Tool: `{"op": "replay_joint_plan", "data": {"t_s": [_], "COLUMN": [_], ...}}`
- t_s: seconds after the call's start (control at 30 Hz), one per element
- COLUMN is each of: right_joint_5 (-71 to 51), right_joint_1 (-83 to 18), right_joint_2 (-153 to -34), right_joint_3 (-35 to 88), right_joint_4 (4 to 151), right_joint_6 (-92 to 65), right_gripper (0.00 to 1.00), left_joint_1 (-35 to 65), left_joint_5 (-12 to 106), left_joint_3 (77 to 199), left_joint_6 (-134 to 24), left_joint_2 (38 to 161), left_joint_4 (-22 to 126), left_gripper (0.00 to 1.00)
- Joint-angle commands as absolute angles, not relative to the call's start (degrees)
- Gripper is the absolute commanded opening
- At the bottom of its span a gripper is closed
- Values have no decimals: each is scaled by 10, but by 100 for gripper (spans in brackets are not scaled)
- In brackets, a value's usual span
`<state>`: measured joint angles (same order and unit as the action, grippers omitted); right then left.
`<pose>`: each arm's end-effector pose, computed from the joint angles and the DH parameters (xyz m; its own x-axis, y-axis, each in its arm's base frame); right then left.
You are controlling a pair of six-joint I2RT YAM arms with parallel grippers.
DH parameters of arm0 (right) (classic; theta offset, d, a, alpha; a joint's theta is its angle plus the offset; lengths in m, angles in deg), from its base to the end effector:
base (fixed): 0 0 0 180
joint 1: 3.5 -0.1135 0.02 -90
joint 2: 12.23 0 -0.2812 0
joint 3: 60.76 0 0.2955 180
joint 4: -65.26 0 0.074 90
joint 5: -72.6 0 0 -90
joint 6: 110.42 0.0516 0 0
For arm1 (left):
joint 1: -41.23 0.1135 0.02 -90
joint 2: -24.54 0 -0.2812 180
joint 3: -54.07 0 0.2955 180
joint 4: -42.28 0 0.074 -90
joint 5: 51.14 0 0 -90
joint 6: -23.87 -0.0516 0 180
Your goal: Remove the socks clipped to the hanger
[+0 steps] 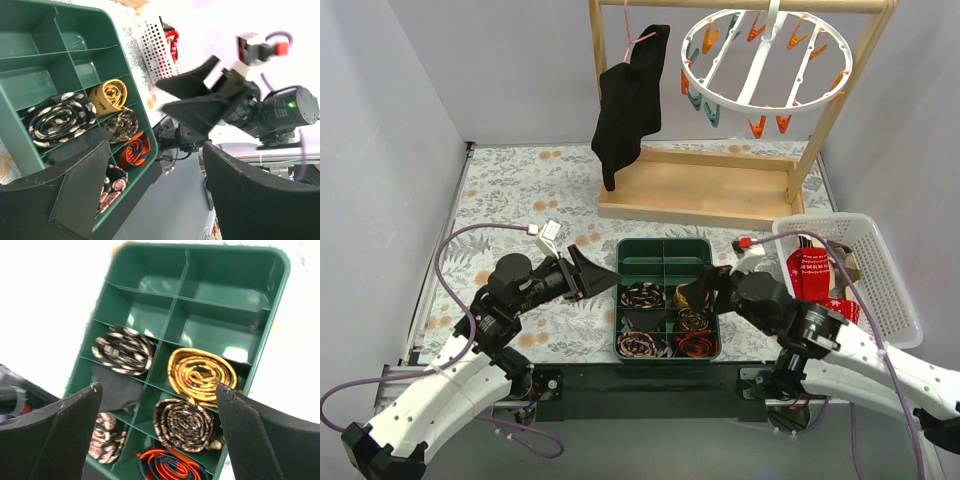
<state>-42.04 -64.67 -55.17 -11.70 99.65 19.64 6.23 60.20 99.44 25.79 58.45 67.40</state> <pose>0.1223 0.1775 0.2793 -0.5733 0.1715 -0.8012 -0.3269 0.8487 0.4157 0.1488 -0.1271 0.3003 -0.8170 -0.5644 0.1184 -0.2209 0.1166 -0.9683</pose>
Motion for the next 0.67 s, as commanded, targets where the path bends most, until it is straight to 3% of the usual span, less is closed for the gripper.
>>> {"op": "replay_joint_plan", "data": {"t_s": [0.0, 0.13, 0.63], "right_joint_5": [-442, -496, -532], "right_joint_1": [-648, -648, -648], "right_joint_2": [-429, -317, -110], "right_joint_3": [-202, -267, -400], "right_joint_4": [889, 892, 917], "right_joint_6": [211, 268, 329], "right_gripper": [98, 98, 98], "left_joint_1": [61, 61, 61], "left_joint_5": [588, 585, 581], "left_joint_3": [971, 940, 824], "left_joint_6": [273, 291, 343], "left_joint_2": [555, 521, 331], "left_joint_4": [669, 655, 628], "left_gripper": [73, 73, 76]}}
